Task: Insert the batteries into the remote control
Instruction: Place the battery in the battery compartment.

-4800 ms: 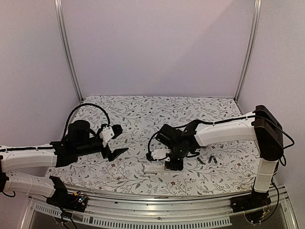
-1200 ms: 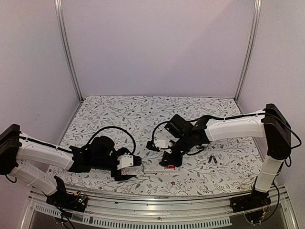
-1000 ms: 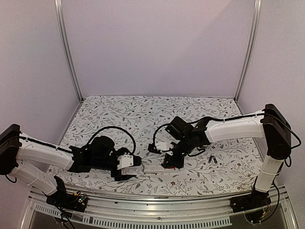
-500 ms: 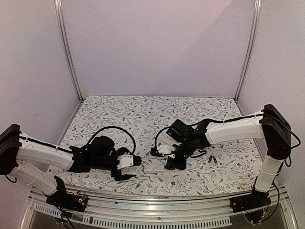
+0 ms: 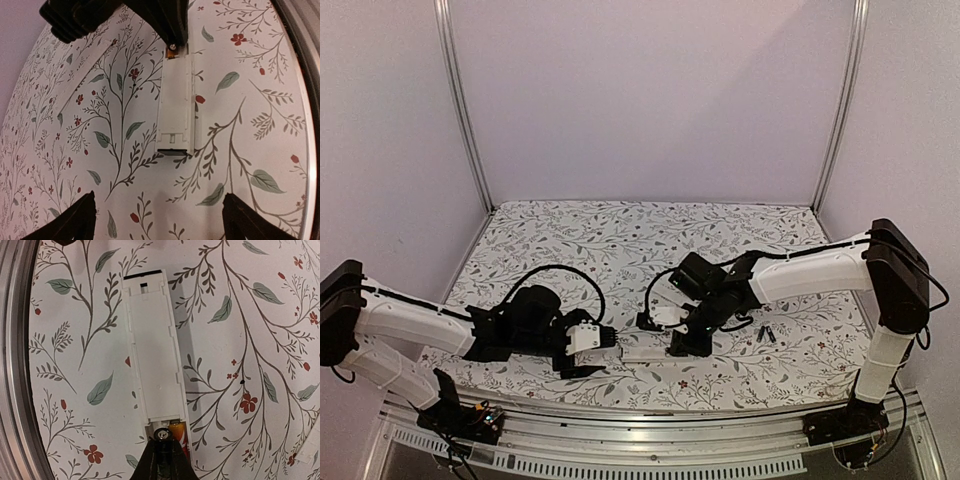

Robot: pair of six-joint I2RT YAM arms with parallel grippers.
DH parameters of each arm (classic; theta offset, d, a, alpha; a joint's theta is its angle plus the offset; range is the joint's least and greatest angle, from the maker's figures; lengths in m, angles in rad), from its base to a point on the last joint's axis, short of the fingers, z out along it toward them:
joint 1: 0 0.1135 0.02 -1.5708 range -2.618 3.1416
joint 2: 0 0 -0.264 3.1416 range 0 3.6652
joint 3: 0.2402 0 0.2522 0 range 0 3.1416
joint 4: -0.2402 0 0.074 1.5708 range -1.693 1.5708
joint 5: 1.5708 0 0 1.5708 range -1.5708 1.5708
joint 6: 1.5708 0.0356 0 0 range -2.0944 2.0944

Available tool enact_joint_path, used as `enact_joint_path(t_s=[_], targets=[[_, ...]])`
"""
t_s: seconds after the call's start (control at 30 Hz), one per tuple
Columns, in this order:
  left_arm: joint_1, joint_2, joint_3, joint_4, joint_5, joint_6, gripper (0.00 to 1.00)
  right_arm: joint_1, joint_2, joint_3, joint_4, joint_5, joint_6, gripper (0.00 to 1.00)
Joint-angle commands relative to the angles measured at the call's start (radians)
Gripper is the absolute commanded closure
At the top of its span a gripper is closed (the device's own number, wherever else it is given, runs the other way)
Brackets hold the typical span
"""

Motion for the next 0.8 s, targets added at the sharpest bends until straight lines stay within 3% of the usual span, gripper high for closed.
enact_joint_path(t_s=[0.0, 0.13, 0.6, 0.77], targets=[[-0.01, 0.012, 0.02, -0.005, -0.002, -0.008, 0.13, 0.006, 0.007, -0.021, -0.025, 0.022, -0.004, 0.87], [-0.009, 0.013, 0.02, -0.005, -0.002, -0.009, 0.13, 0.006, 0.003, -0.017, -0.033, 0.024, -0.007, 0.8], [-0.01, 0.031, 0.03, -0.013, 0.002, -0.006, 0.13, 0.006, -0.069, 0.047, -0.046, -0.008, 0.048, 0.77], [-0.012, 0.045, 0.056, -0.025, 0.033, -0.004, 0.13, 0.003, -0.114, 0.041, -0.041, -0.015, 0.117, 0.72]])
